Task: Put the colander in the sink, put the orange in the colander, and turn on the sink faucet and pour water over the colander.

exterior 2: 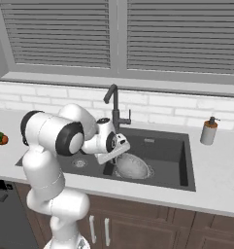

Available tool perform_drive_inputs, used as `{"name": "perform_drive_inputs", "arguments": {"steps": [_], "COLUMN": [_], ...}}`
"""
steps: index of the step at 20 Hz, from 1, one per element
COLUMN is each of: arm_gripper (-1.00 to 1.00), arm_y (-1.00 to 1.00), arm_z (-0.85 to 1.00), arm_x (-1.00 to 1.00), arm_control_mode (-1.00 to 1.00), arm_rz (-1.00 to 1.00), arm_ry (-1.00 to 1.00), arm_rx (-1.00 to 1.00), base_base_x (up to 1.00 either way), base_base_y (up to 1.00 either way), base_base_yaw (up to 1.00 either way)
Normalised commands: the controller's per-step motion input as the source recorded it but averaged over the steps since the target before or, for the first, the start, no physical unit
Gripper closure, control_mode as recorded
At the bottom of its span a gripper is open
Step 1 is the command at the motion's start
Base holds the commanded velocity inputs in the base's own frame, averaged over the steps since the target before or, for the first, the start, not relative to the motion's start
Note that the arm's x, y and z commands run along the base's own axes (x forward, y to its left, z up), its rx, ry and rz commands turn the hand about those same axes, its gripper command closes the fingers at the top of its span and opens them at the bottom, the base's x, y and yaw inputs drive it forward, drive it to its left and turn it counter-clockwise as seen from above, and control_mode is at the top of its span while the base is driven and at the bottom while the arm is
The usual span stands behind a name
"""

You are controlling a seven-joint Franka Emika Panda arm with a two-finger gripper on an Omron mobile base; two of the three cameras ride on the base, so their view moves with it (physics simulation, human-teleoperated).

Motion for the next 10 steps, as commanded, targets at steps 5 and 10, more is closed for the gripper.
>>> {"name": "perform_drive_inputs", "arguments": {"steps": [5,10], "arm_gripper": [-1.0,-1.0], "arm_y": [0.16,0.3], "arm_z": [0.49,1.0], "arm_x": [-0.09,-0.42], "arm_control_mode": [-1.0,-1.0], "arm_rz": [-0.01,-0.03], "arm_ry": [-0.07,-0.19], "arm_rx": [0.0,-0.01], "base_base_x": [0.0,0.0], "base_base_y": [0.0,0.0], "base_base_yaw": [0.0,0.0]}}
